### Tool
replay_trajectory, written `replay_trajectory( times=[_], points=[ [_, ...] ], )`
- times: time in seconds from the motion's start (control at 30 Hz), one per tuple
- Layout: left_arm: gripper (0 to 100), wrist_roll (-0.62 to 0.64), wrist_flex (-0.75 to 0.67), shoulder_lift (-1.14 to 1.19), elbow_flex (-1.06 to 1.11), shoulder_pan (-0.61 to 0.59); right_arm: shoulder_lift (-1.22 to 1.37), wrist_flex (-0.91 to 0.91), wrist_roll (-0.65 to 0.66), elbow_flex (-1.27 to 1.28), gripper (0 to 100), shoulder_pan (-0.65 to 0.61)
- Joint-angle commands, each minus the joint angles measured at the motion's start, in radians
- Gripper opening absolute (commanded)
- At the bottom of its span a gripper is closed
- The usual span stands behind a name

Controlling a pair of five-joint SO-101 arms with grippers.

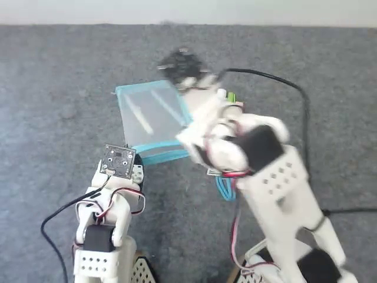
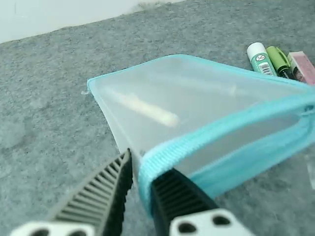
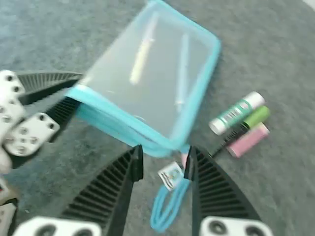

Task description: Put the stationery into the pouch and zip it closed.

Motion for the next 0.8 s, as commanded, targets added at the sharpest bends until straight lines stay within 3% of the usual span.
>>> replay_trajectory(
  times=[0.0,0.2,0.37,0.53,0.67,0.77],
  points=[
    [1,-0.012,0.008,-0.002,-0.053,0.006,-0.076,-0.027,-0.003,0.121,15.9,0.165],
    [1,-0.011,-0.012,-0.002,-0.054,-0.098,0.050,-0.223,-0.049,0.362,15.9,0.341],
    [1,-0.014,-0.006,-0.002,-0.047,-0.124,0.213,-0.354,-0.152,0.404,15.9,0.343],
    [1,-0.017,-0.006,-0.002,-0.038,-0.124,0.297,-0.510,-0.146,0.407,15.9,0.366],
    [1,-0.017,-0.008,-0.002,-0.036,-0.124,0.334,-0.539,-0.061,0.407,15.9,0.349],
    [1,-0.018,-0.008,-0.002,-0.036,-0.153,0.352,-0.547,-0.069,0.404,15.9,0.341]
  ],
)
